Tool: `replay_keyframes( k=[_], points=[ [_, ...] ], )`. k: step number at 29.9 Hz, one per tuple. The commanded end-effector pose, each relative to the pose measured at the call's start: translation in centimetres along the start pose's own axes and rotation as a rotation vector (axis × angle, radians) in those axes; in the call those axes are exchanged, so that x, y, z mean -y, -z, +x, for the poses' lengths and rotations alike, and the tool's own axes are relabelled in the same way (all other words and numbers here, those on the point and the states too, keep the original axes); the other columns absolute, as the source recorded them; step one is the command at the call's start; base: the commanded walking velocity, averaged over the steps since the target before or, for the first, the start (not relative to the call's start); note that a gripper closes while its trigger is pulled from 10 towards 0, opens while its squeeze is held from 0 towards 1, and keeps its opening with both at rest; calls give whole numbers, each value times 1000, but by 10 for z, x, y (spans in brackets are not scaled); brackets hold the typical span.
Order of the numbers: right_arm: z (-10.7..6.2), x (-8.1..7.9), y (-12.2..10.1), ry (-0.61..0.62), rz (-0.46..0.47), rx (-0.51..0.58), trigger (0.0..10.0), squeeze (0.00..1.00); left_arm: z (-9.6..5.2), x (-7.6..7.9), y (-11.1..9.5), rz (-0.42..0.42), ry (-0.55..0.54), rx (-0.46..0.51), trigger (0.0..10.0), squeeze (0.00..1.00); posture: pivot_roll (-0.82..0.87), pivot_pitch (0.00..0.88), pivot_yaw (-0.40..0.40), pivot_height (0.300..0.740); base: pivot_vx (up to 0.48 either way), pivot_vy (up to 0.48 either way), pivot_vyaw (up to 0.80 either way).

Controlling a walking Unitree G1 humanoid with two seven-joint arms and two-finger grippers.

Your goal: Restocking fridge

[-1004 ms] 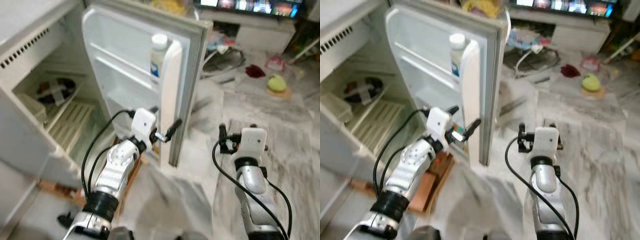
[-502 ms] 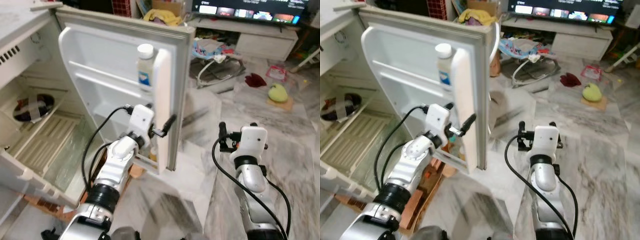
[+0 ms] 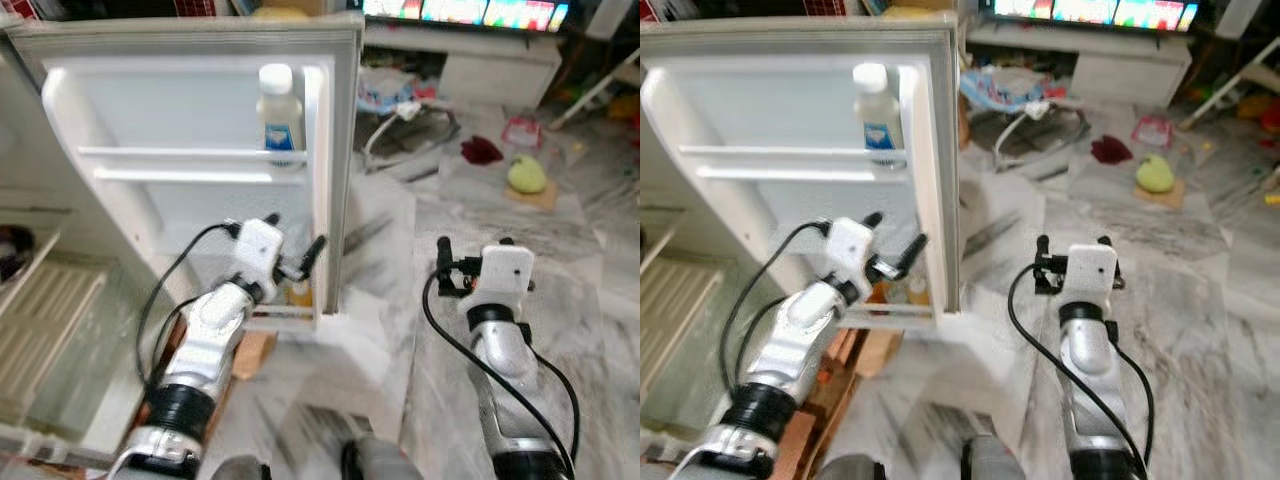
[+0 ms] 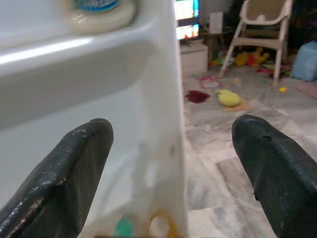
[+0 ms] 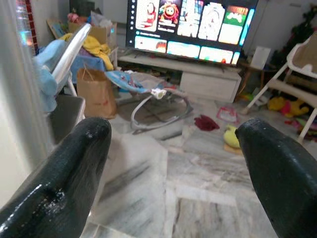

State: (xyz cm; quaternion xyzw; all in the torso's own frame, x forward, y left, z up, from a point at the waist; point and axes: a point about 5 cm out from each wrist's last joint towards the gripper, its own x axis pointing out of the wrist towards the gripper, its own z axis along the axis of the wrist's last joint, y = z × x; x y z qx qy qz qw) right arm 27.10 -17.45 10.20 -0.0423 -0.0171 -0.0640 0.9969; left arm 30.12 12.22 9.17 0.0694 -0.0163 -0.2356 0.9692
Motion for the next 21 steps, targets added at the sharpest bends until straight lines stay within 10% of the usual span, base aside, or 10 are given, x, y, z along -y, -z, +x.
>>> replay_keyframes(
  k=[1,21],
  points=[
    [1,-2,-1,-10,2,0,10000,0,0,-1,-9,29,2,21,10000,0,-3,84,0,740,0,0,-800],
    [-3,-1,-4,0,-21,18,10000,0,0,11,-17,1,41,46,10000,0,-49,82,14,740,329,-227,-800]
  ],
)
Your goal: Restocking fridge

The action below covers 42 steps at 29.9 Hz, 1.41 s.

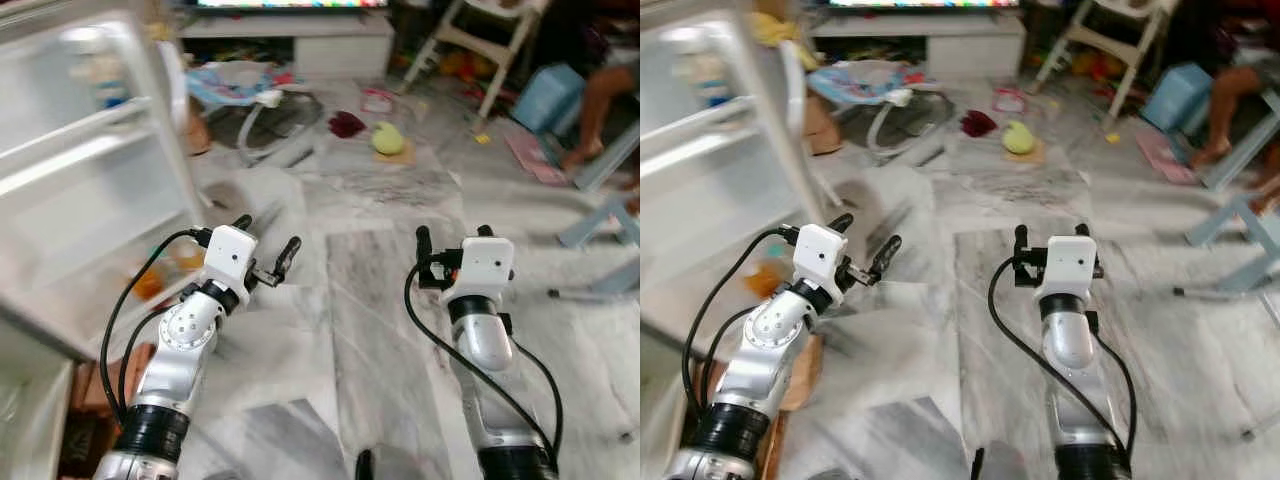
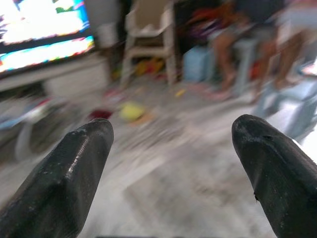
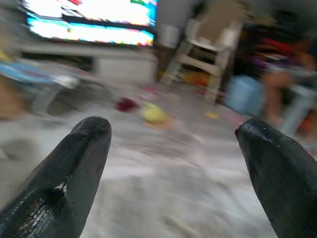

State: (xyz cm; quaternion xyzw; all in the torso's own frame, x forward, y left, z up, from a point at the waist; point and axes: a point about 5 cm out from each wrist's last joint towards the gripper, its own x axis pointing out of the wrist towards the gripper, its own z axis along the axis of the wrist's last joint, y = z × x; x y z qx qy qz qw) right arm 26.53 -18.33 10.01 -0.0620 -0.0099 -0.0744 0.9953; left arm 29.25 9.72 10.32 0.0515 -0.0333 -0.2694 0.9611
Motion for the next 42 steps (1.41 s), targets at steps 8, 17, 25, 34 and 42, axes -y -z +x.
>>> replay_keyframes(
  k=[8,17,25,34,42],
  points=[
    [3,-15,-8,-32,27,31,10000,0,-3,-17,-5,29,-29,6,10000,0,-39,71,10,740,435,0,-800],
    [5,-16,-10,-36,25,40,10000,0,-2,-13,-4,13,-25,7,10000,0,-40,63,4,740,456,0,-800],
    [6,-15,-11,-40,20,46,10000,0,-1,-10,-2,4,-27,8,10000,0,-44,59,1,740,468,0,-800],
    [6,-16,-10,-44,20,43,10000,0,-1,-10,-1,11,-36,5,10000,0,-46,59,-2,740,275,0,-600],
    [4,-17,-9,-50,16,44,10000,0,-3,-15,2,-18,-91,-16,10000,0,-51,61,-1,740,47,0,-100]
  ],
)
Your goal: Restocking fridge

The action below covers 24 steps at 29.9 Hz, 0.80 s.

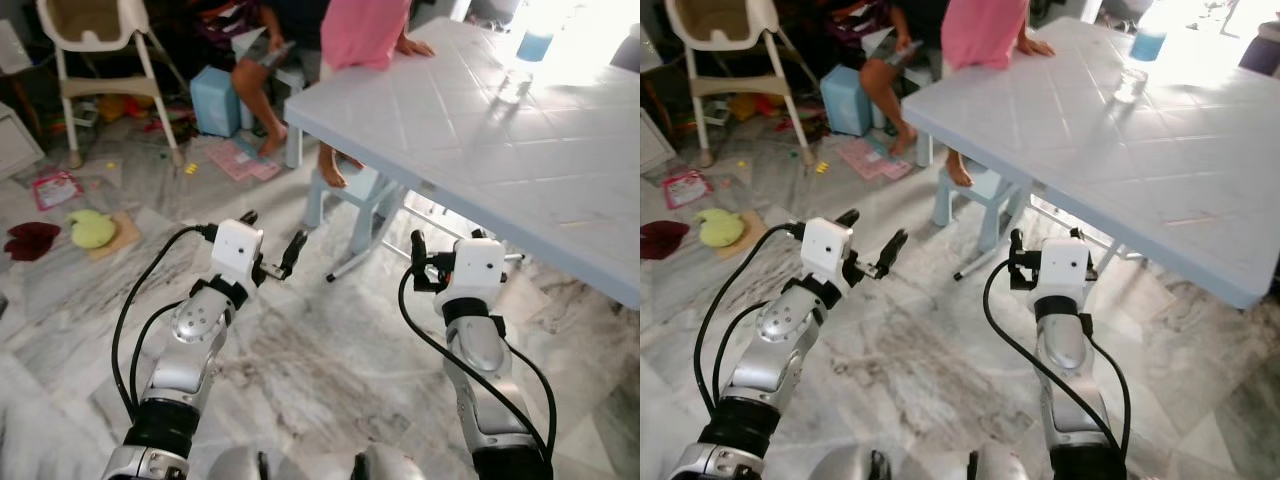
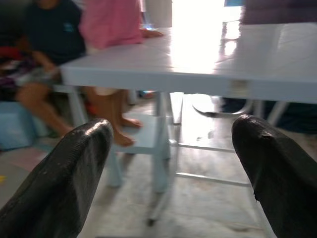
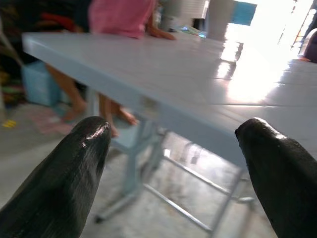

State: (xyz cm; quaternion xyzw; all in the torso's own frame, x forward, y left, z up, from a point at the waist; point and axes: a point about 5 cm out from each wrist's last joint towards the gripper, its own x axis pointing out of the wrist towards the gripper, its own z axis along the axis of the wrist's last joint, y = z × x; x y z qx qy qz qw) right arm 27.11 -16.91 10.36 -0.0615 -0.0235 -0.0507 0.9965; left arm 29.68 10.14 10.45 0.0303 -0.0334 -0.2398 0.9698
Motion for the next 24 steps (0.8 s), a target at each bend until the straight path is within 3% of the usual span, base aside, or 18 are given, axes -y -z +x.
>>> replay_keyframes(
  k=[1,7,17,24],
  points=[
    [0,-2,-3,-5,13,14,10000,0,-6,-12,4,30,-43,-33,10000,0,-52,59,0,740,0,0,0],
    [0,-2,-3,-10,25,17,10000,0,-14,-33,13,68,-150,-74,10000,0,-56,41,5,740,0,0,0],
    [2,-10,-7,-65,28,37,10000,0,-12,-38,13,79,-178,-81,10000,0,-63,41,9,740,0,0,0],
    [-1,-10,-5,-63,28,30,10000,0,-14,-41,15,82,-189,-95,10000,0,-64,41,8,740,0,0,706]
  ],
)
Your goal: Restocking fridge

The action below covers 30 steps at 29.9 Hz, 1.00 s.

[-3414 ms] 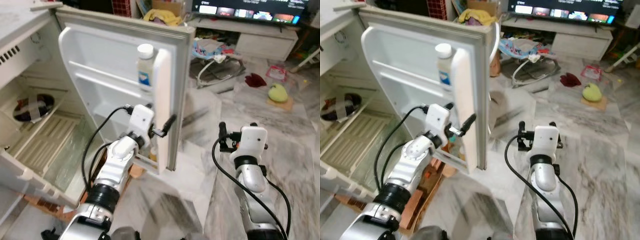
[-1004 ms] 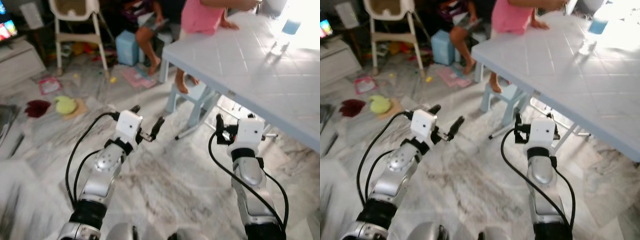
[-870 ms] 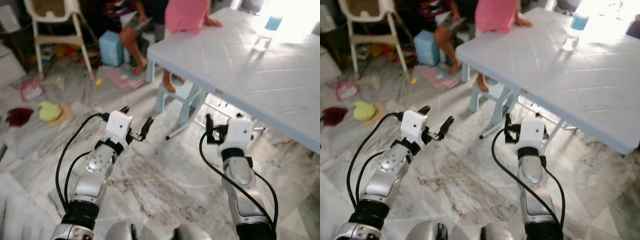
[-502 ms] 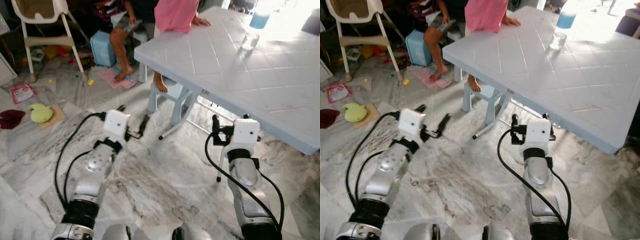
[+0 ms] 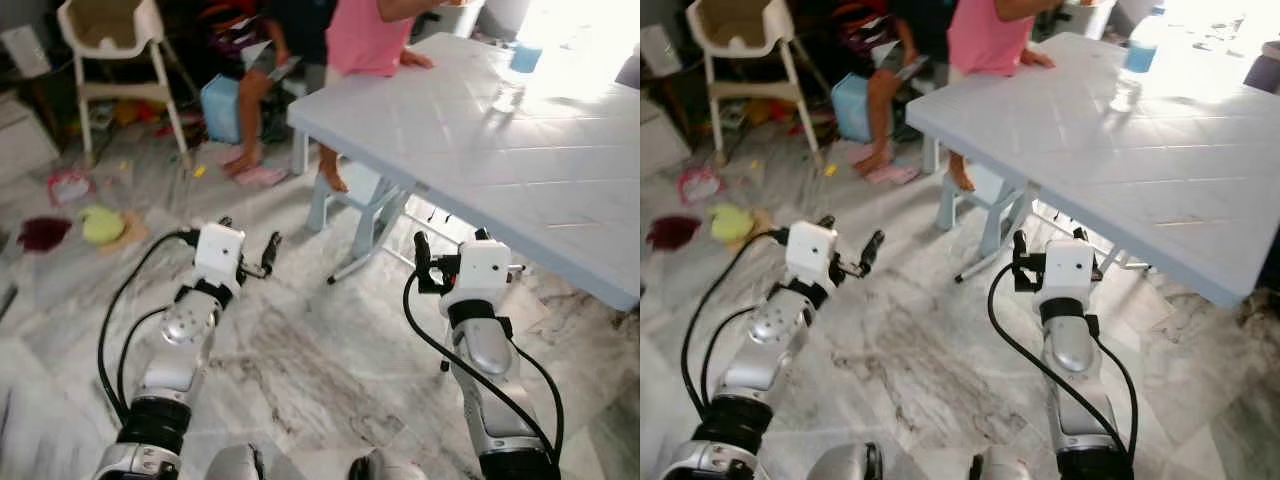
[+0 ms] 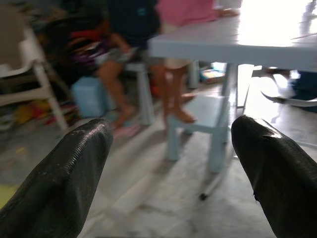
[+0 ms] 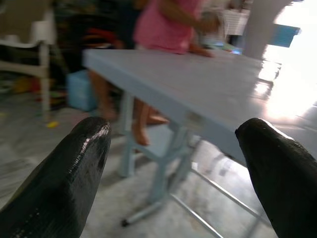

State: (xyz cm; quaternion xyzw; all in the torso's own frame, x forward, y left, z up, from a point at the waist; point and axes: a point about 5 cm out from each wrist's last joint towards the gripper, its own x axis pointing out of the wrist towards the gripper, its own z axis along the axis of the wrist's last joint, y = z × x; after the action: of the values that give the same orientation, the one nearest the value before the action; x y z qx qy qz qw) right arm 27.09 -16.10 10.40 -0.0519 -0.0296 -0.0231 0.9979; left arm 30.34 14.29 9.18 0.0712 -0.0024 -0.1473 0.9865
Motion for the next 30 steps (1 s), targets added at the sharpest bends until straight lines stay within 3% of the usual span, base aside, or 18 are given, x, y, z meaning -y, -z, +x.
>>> replay_keyframes(
  k=[1,10,17,30],
  points=[
    [1,-1,-4,3,12,16,10000,0,0,-2,0,13,-7,-6,10000,0,-62,44,10,740,0,0,0],
    [3,4,-3,58,12,15,10000,0,2,1,-6,17,52,45,10000,0,-58,38,18,740,37,0,-53],
    [5,8,-7,81,4,36,10000,0,4,2,-10,0,63,67,10000,0,-59,37,19,740,462,0,-708],
    [8,11,-13,88,-7,59,10000,0,6,6,-12,-16,67,79,10000,0,-63,41,16,740,465,0,-87]
  ],
)
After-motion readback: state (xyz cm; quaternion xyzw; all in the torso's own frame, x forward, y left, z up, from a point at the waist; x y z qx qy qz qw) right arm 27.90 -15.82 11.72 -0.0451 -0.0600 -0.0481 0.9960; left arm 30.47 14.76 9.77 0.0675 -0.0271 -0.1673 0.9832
